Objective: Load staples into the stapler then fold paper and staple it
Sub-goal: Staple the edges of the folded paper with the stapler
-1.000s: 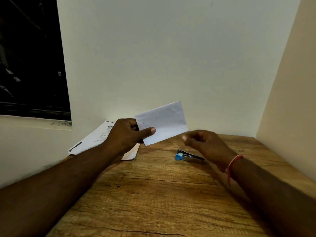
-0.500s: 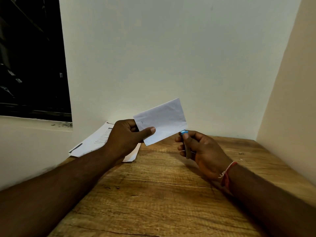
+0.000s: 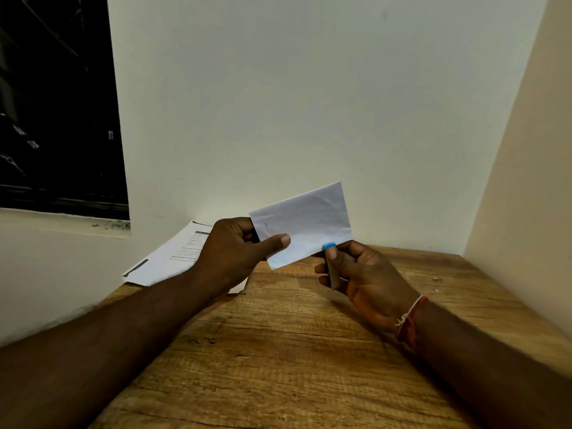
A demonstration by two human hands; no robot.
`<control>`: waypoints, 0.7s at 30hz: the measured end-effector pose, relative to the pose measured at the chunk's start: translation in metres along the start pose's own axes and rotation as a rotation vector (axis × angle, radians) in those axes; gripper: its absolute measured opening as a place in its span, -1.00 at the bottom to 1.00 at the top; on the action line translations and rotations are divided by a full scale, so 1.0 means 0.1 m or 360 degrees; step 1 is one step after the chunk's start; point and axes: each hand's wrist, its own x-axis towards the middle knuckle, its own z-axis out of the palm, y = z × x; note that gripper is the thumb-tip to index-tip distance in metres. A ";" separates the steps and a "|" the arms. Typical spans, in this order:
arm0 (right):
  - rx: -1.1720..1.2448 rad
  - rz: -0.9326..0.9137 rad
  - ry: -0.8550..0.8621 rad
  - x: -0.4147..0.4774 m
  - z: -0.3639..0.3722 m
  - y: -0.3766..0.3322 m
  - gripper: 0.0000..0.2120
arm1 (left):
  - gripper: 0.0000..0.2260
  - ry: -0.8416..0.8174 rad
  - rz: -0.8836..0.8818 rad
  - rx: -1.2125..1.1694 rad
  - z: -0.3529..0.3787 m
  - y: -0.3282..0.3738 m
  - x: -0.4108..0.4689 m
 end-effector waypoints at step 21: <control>-0.0249 -0.0184 0.0100 0.00 0.02 0.02 -0.58 | -0.72 0.0011 0.0032 0.0094 0.03 0.04 -0.03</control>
